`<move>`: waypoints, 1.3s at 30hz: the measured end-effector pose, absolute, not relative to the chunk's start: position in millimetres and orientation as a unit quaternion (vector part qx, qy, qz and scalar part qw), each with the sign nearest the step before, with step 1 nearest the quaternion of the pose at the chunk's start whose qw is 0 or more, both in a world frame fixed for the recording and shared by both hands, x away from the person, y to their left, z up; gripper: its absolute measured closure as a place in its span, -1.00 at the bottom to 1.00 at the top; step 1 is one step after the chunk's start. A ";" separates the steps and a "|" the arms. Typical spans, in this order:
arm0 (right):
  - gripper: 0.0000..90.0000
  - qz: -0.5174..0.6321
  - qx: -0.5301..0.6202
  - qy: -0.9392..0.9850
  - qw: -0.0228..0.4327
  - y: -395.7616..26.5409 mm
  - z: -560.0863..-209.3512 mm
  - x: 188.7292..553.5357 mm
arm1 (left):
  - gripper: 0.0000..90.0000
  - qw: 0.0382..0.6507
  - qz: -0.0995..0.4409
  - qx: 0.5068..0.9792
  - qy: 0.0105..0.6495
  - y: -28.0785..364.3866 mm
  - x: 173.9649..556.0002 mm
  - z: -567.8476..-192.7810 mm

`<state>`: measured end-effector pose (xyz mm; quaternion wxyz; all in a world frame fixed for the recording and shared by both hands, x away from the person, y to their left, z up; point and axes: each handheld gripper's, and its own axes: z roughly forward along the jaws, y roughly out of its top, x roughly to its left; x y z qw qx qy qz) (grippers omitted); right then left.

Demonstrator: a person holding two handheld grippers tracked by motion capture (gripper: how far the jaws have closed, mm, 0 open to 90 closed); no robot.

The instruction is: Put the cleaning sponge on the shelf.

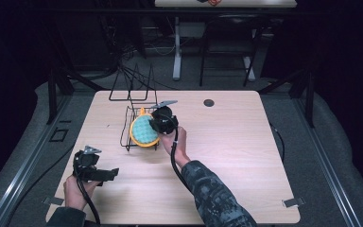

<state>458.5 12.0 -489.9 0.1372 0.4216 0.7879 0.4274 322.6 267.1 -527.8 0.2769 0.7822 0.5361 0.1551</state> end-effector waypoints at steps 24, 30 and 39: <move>0.89 0.417 0.477 0.757 0.157 36.0 -521.8 477.0 | -1.00 0.278 0.152 0.787 0.530 264.3 323.1 -527.7; 0.66 0.406 0.489 0.762 0.124 29.1 -523.0 481.0 | -1.00 0.280 0.150 0.787 0.529 264.1 323.2 -527.7; 0.54 0.399 0.480 0.773 0.112 22.9 -521.6 477.9 | -1.00 0.279 0.150 0.787 0.529 263.3 323.0 -527.8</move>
